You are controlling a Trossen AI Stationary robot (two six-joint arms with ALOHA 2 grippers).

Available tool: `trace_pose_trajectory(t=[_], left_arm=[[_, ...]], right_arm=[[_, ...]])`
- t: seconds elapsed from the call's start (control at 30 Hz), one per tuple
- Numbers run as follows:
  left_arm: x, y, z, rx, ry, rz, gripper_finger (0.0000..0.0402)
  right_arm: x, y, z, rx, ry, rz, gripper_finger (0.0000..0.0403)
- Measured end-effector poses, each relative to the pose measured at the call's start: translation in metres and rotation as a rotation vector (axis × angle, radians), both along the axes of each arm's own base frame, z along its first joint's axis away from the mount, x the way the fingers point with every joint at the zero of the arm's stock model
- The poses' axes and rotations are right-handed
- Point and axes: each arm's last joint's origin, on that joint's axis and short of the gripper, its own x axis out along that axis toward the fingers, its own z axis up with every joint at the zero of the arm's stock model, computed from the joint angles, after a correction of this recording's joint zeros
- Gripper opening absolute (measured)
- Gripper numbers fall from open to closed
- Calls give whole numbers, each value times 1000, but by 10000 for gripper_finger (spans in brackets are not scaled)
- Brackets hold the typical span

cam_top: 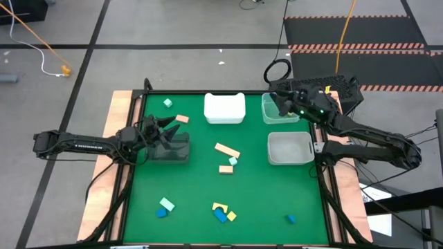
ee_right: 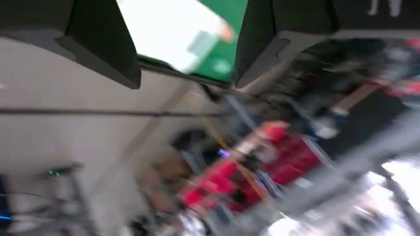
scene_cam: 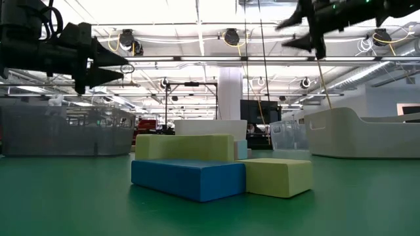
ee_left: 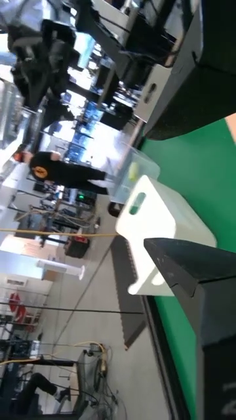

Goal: Sort & place blocks by color
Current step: Put the bottom brown block into the gray bin

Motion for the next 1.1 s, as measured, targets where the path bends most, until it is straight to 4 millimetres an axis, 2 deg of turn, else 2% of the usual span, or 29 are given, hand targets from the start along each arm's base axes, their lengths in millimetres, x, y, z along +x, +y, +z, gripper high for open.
trace_pose_trajectory(t=[0.13,0.23,0.5,0.63,0.87,0.97,1.1], left_arm=[[0,0,5,-3,-55,-1,257],[-1,0,10,-80,-157,-13,257],[-6,-1,26,-165,-401,-77,257],[-5,-3,32,-175,-435,-137,257],[-5,-3,42,-164,-486,-143,257],[-7,-3,45,-148,-515,-150,257],[-7,-6,50,-174,-559,-279,257]], right_arm=[[8,17,11,-19,-126,97,239],[16,26,13,-8,-178,114,239],[42,47,4,80,-219,141,240],[57,59,-1,88,-249,138,240],[75,88,-8,132,-322,271,240],[77,105,-11,214,-340,352,240],[74,131,-16,379,-333,462,240]])
